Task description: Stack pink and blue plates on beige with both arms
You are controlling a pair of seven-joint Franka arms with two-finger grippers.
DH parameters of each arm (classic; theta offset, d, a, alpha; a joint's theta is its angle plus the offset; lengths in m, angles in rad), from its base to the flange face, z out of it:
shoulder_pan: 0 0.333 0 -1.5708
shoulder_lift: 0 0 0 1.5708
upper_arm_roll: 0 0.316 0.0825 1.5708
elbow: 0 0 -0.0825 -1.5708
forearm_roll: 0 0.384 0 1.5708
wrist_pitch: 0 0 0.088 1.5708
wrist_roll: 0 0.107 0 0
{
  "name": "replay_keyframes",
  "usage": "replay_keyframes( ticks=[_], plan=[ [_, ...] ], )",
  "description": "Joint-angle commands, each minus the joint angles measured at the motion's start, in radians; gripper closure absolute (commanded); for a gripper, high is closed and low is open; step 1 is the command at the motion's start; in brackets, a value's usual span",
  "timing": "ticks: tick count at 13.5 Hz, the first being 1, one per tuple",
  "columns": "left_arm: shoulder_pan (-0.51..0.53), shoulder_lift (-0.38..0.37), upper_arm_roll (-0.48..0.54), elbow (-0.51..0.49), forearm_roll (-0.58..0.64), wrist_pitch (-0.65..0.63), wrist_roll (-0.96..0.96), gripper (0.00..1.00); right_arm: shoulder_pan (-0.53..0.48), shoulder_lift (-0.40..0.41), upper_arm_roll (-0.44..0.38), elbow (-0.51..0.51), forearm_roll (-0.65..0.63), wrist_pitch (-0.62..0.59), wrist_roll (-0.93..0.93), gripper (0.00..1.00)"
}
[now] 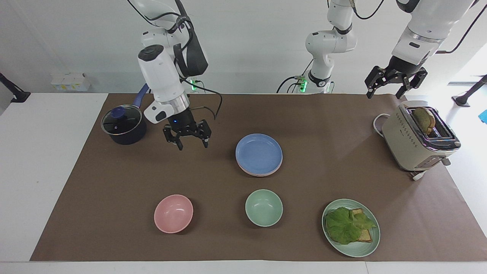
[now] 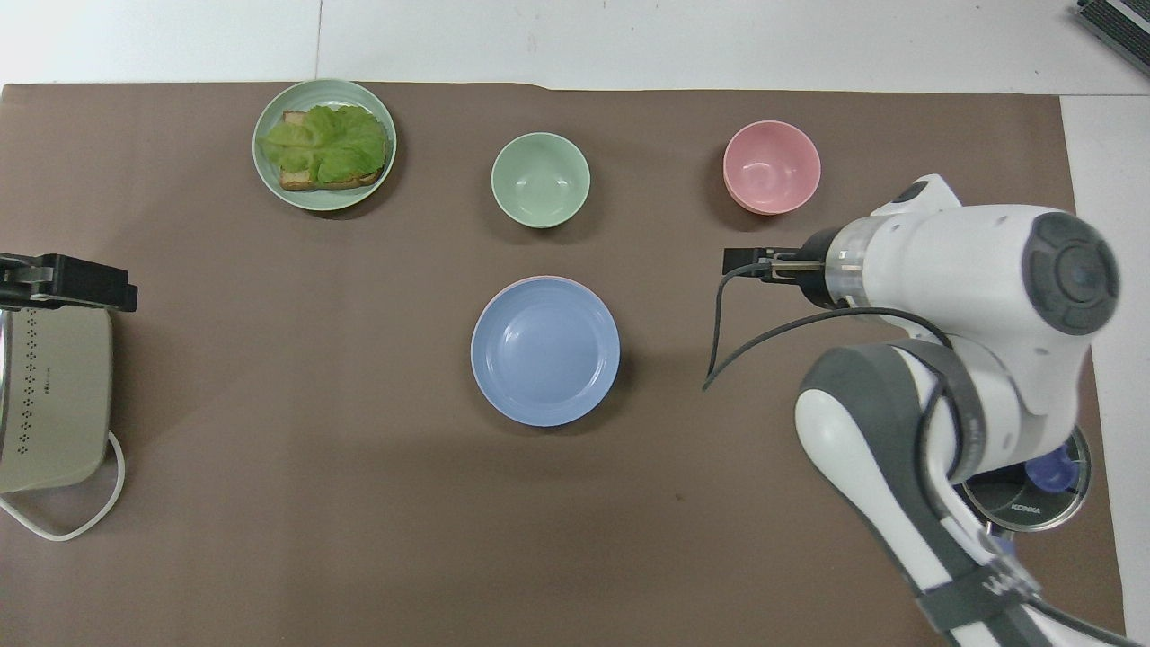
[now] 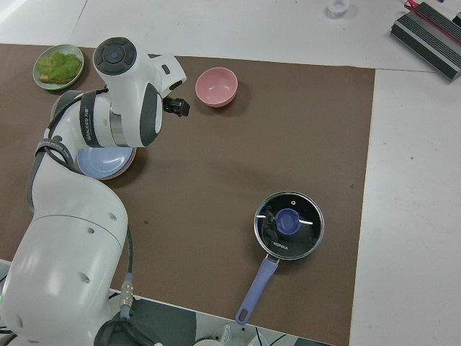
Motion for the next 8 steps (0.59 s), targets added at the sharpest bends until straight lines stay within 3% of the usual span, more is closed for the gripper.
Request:
replay_keyframes(
  ticks=[1, 4, 8],
  plan=[
    [0.013, -0.006, -0.008, -0.006, 0.017, -0.008, 0.013, 0.0, -0.087, -0.076, 0.011, 0.067, -0.045, -0.201, -0.002, 0.0],
    [0.013, -0.006, -0.008, -0.006, 0.017, -0.008, 0.013, 0.0, -0.133, -0.071, 0.011, 0.248, -0.089, -0.462, -0.005, 0.0],
    [0.013, -0.006, -0.009, -0.006, 0.017, -0.008, 0.013, 0.0, -0.162, -0.053, 0.016, 0.379, -0.166, -0.633, -0.008, 0.0]
  ],
)
